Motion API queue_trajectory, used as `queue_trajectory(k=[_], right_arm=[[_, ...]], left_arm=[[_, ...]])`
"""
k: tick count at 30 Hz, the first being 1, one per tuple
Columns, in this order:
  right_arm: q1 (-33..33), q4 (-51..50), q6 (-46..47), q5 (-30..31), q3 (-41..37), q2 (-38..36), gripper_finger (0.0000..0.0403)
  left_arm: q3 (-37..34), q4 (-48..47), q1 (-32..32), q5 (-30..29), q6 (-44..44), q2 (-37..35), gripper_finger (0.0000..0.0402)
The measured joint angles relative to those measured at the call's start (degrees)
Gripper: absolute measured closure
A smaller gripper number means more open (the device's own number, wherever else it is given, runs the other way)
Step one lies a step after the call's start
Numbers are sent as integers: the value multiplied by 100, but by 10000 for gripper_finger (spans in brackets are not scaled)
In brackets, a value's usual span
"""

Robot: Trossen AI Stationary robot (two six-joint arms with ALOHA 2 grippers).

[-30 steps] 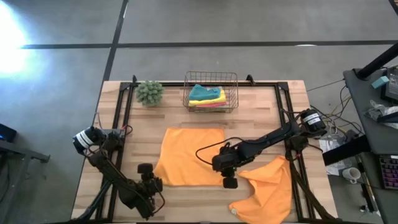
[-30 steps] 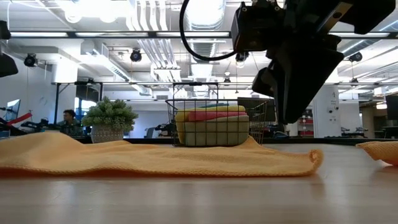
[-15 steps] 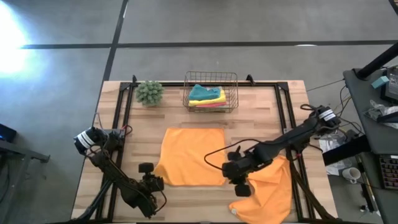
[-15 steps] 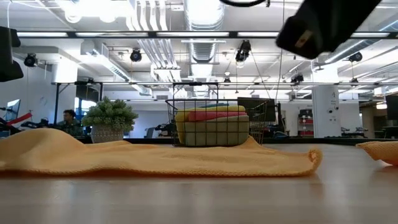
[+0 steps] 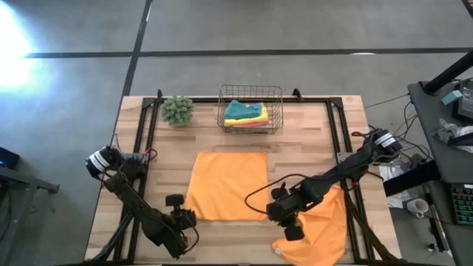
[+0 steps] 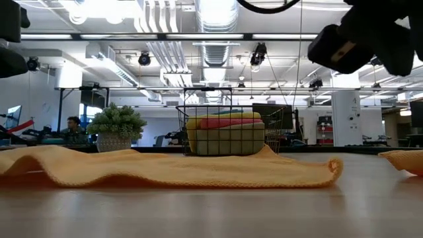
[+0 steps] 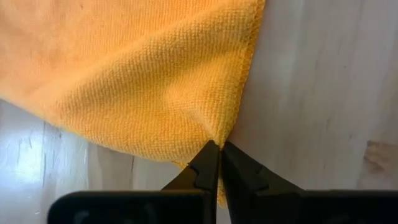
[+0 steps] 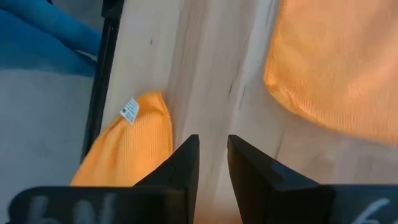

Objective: Fold microfiber towels
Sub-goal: Fold the left orange towel

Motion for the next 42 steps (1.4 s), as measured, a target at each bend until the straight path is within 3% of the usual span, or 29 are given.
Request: queue_trajectory(k=[7, 20, 36, 42], right_arm=[[-97, 208, -730, 42, 0, 245, 289], [-264, 530, -1642, 802, 0, 778, 208], [-304, 765, -1807, 955, -2, 1353, 208], [-305, 784, -1676, 924, 2, 1410, 262]], left_arm=[[35, 40, 8, 143, 0, -34, 401], [33, 75, 7, 168, -2, -48, 401], [20, 68, 7, 179, 0, -51, 402], [22, 76, 7, 181, 0, -53, 402]])
